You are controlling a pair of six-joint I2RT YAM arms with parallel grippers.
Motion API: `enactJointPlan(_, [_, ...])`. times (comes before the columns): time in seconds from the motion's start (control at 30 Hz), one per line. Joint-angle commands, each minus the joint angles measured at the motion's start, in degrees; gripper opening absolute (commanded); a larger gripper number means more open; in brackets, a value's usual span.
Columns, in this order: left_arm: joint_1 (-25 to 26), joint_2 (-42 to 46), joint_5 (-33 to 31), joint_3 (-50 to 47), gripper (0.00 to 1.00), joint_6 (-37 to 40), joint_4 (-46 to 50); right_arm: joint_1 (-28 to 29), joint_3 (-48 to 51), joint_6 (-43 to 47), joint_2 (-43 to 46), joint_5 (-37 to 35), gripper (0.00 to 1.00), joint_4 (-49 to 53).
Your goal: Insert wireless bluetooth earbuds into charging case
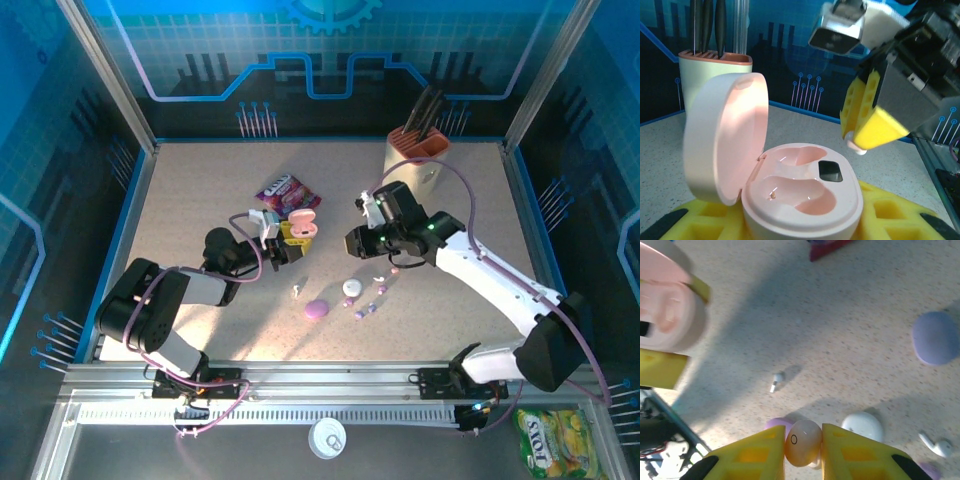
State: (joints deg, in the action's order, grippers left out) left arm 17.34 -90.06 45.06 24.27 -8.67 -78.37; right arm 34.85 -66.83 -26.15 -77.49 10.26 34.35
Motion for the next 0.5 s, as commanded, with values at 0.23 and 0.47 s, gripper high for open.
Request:
enactJointPlan(0.23, [0.67, -0.39, 3.10, 0.45, 0.38, 0.68, -1.96, 2.38, -9.94, 3.58, -5.19, 10.28, 0.22, -1.69])
enactJointPlan(0.47, [0.83, -0.13, 5.39, 0.76, 0.37, 0.75, -1.96, 4.15, -13.83, 4.93, -8.86, 11.35, 0.21, -3.04])
